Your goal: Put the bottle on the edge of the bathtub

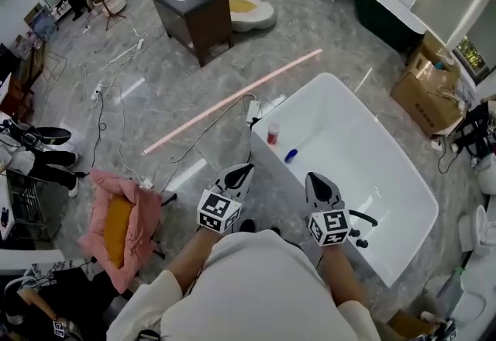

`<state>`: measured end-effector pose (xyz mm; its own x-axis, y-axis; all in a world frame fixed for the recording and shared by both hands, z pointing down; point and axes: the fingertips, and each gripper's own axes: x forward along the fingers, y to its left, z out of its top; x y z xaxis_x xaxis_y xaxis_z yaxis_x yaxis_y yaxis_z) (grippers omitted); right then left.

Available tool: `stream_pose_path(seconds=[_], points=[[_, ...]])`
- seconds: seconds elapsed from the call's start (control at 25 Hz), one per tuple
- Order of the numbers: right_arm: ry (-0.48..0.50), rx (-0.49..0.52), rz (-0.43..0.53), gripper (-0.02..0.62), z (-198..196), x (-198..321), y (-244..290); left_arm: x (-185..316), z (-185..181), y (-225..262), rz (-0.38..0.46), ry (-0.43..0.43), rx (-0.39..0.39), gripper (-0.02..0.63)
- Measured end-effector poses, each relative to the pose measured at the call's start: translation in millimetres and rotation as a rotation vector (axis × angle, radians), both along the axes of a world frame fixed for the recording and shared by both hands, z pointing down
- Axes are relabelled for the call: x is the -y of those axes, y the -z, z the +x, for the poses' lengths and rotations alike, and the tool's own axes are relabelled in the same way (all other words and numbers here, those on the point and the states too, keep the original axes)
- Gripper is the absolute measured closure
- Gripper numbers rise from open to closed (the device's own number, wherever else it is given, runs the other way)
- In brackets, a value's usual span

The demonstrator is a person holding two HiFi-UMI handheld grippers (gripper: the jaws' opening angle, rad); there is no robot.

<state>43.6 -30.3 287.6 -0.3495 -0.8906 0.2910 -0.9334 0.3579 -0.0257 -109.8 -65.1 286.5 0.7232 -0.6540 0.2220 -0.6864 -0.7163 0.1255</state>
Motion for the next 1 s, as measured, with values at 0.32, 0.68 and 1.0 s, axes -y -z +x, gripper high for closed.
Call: stream_pose_path(seconds=[0.32,0.68,1.0], points=[[0.036,-0.022,0.040,0.593,-4,1,14,-4,-8,6,0.003,0.036,0.002,0.611],[0.048,-0.023,0.048,0.593,-4,-3,12,-5,-7,3,0.009,0.033,0.003,0.611],[0.035,-0.028,0.048,0.593,5,-2,17,-1,-2,7,0.011,0.029,0.005,0.611]])
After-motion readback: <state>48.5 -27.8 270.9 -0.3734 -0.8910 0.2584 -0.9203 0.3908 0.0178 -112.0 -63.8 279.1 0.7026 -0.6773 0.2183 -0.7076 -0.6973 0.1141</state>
